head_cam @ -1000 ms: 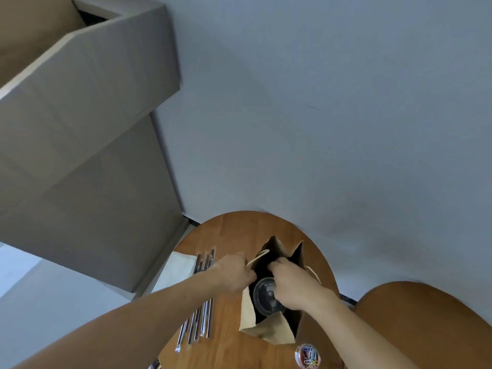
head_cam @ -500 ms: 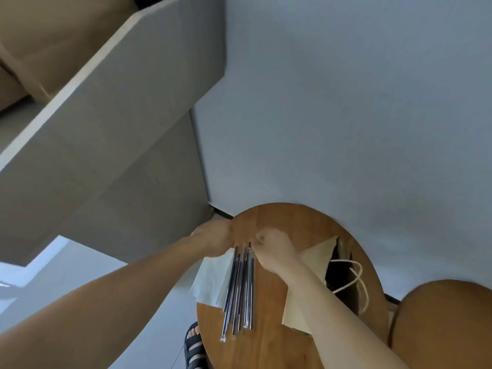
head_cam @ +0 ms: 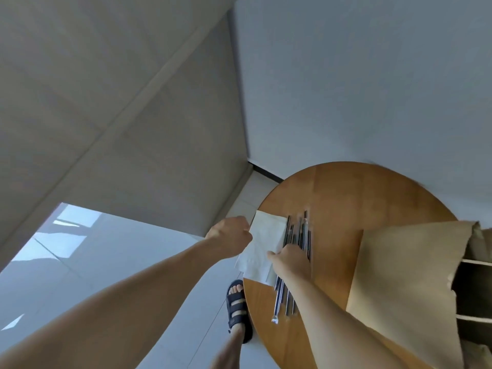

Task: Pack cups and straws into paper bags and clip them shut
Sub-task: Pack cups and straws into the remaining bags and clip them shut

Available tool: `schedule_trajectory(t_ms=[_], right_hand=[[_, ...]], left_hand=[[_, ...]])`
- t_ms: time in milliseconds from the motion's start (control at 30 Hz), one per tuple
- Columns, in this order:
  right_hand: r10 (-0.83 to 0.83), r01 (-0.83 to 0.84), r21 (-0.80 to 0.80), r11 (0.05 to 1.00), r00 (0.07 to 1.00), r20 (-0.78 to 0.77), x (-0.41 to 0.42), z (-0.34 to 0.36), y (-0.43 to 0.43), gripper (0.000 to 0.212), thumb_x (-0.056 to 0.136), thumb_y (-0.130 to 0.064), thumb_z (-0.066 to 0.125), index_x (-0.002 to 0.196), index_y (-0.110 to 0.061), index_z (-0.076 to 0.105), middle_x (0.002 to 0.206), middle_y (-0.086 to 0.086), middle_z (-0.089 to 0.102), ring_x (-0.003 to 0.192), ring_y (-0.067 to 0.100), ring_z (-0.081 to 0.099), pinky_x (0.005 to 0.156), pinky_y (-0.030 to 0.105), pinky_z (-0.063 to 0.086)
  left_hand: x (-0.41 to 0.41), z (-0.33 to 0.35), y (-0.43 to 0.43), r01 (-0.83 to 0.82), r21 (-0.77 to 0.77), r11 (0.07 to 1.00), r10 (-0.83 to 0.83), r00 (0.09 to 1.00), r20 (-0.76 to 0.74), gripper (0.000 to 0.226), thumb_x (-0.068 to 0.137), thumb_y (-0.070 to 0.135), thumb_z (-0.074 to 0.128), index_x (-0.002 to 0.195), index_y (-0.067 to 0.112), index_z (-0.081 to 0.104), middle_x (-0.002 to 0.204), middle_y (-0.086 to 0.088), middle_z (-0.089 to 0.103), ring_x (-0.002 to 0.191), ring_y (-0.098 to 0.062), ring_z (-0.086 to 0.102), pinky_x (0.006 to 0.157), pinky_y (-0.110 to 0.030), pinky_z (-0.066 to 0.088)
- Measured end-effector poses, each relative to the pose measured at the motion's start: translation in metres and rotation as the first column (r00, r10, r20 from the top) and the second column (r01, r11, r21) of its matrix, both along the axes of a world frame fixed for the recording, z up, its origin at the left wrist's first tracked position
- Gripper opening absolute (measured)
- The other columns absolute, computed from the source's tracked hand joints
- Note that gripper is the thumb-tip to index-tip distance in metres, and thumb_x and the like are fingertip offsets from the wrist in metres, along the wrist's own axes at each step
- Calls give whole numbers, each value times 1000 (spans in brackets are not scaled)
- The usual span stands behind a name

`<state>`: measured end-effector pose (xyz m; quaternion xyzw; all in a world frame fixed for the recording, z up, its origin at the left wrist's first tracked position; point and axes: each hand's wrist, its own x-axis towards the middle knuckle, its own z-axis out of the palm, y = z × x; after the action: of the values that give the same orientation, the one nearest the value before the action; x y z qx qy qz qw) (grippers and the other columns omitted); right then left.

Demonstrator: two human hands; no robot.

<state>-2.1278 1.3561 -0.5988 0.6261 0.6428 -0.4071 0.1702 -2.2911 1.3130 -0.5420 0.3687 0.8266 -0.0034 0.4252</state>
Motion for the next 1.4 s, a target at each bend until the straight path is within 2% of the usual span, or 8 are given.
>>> schedule_trajectory(t_ms=[200,800,933,1033,1133,1200,1300,1400], right_hand=[[73,-83,89,993,991,111,-5,-5,-6,31,90,-46,60,76,-19,55,68,-6,58,54,9,56,41,17,32],[88,-101,156,983,992,85,3,-13,-6,33,93,-43,57,71,-18,57,62,-7,56,48,5,52,37,17,26],[-26,37,89,995,993,-118,7,-7,-5,18,89,-35,62,77,-22,58,70,-11,60,60,3,56,45,19,39],[-266,259,-71,963,882,-389,9,8,-1,20,77,-20,69,65,-22,53,61,-11,56,60,11,54,53,24,41],[-431,321,-287,902,669,-605,13,26,4,32,71,-5,66,52,-23,48,50,-4,45,51,16,46,51,29,39],[-473,277,-385,880,562,-678,20,36,9,32,70,-2,64,52,-24,49,51,-1,44,48,16,44,48,28,39],[-472,235,-414,879,538,-699,34,47,18,34,73,-2,66,53,-24,50,56,3,48,48,17,45,47,28,39],[-478,265,-401,877,565,-673,55,43,25,28,82,-4,73,63,-18,58,61,9,56,52,18,49,46,27,40]], left_hand=[[-1,-1,-5,-21,27,999,21,1000,1,30,94,22,47,122,25,59,115,1,64,100,-20,62,85,-32,55],[0,1,-10,-82,14,997,82,997,0,32,92,27,49,122,26,59,117,3,63,92,-16,58,71,-25,48],[2,-1,-8,-100,42,994,99,995,17,32,94,30,49,125,25,57,121,3,63,93,-15,58,69,-24,49],[4,-1,-4,-146,88,985,143,989,39,45,94,41,51,135,22,50,133,2,59,104,-15,56,77,-24,43],[5,6,4,-363,43,931,342,907,246,60,89,53,58,139,20,48,136,1,56,111,-18,56,88,-28,45],[7,9,10,-499,-43,865,468,776,422,48,88,52,62,122,18,61,121,-2,67,102,-20,65,91,-35,55],[13,12,13,-618,-171,768,565,527,635,29,88,35,72,109,16,69,100,-1,76,91,-20,73,86,-38,59],[21,8,15,-635,-184,751,562,467,682,32,86,16,74,115,5,67,112,-9,72,102,-28,70,93,-43,56]])
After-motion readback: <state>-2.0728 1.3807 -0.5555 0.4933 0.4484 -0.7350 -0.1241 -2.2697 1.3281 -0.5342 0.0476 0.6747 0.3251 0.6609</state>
